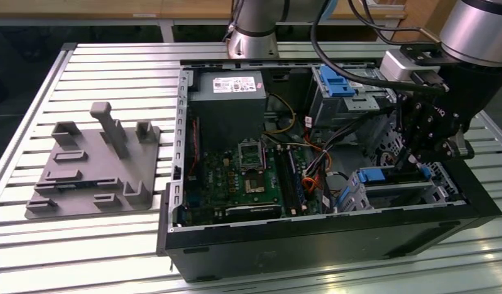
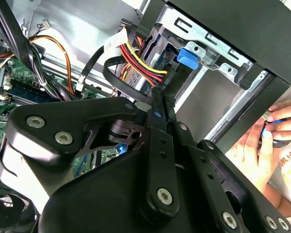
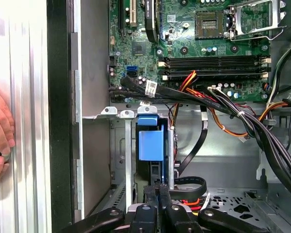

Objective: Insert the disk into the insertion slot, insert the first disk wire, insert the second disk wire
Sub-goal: 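Insert the second disk wire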

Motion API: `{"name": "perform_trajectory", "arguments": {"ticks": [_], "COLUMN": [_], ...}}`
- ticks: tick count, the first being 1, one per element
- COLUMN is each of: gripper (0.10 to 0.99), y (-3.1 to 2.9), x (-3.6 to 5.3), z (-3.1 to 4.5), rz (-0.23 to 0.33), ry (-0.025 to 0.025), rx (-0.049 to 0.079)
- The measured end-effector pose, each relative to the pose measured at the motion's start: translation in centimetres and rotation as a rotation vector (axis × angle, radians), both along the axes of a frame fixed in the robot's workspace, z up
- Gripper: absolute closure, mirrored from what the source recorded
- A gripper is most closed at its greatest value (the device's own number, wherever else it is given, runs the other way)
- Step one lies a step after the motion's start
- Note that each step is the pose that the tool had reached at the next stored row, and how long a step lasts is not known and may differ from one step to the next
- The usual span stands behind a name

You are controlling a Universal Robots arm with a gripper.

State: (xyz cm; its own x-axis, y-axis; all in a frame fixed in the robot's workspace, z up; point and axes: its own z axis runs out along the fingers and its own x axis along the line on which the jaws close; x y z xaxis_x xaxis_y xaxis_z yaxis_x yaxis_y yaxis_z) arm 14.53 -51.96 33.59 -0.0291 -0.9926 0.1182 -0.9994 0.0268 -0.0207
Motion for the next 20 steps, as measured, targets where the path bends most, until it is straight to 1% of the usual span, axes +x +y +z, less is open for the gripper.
{"name": "perform_trajectory", "arguments": {"ticks": [20], "gripper": [0.941], "y": [0.00], "x": [0.00], "z": [-0.37], "rz": [0.000], "ry": [0.0000], "rx": [0.000]}}
